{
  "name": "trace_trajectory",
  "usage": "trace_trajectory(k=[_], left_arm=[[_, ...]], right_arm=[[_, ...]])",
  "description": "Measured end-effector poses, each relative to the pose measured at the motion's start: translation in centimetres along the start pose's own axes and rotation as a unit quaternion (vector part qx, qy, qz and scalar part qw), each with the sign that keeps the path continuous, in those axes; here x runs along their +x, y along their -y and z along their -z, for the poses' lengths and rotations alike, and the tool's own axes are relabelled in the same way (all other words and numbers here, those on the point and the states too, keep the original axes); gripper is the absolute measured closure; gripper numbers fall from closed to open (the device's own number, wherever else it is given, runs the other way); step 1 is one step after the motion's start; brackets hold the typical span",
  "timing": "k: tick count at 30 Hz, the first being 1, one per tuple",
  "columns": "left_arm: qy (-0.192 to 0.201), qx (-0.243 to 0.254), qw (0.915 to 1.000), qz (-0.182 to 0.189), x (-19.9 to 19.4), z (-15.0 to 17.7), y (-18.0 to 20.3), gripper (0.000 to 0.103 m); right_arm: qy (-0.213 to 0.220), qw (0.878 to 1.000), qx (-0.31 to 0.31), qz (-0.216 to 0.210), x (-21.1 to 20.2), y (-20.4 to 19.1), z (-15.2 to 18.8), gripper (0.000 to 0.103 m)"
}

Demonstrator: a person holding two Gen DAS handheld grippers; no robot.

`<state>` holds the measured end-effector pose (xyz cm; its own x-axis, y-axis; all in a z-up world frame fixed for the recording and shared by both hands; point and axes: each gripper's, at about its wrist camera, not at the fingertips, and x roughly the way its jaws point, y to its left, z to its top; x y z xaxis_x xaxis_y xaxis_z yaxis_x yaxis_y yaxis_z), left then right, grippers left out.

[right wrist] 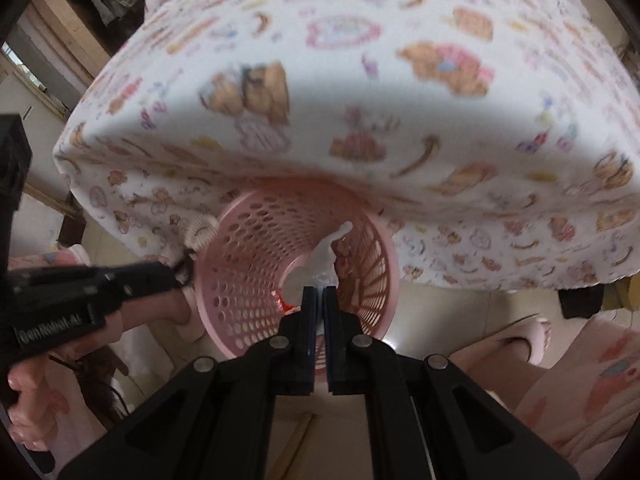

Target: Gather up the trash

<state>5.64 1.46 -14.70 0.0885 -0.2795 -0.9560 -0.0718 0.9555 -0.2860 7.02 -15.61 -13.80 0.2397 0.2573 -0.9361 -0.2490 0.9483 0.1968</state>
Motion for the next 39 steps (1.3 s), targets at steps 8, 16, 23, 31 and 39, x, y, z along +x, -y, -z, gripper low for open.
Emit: trace_trajectory(k=[8, 16, 23, 31, 39], left_arm=[[-0.04, -0.005, 0.9987, -0.031, 1.5, 0.1, -0.2, 0.096], [-0.055, -0.009, 0.9971, -0.052, 3.5, -0.6, -1.1, 0.086], [-0.043, -0.011, 0.9973, -0.058, 2.9, -0.8, -1.5, 0.058], [0.032, 0.034, 0.994, -0.099, -1.9, 0.1, 0.2, 0.045], [0.2, 0.057, 0.9709, -0.119, -11.4, 2.0, 1.7, 0.023]], right_arm=[[-0.023, 1.0, -0.002, 0.01, 1.6, 0.3, 0.4, 0.099], [-0.052, 0.999, 0.009, -0.001, 3.0, 0.4, 0.9, 0.099], [-0.048, 0.998, 0.043, -0.003, 2.8, 1.1, 0.7, 0.085], [-0.031, 0.998, 0.046, 0.001, 1.8, 1.4, 0.2, 0.057], [0.08, 0.996, 0.037, 0.008, -5.5, 0.9, -0.4, 0.022]])
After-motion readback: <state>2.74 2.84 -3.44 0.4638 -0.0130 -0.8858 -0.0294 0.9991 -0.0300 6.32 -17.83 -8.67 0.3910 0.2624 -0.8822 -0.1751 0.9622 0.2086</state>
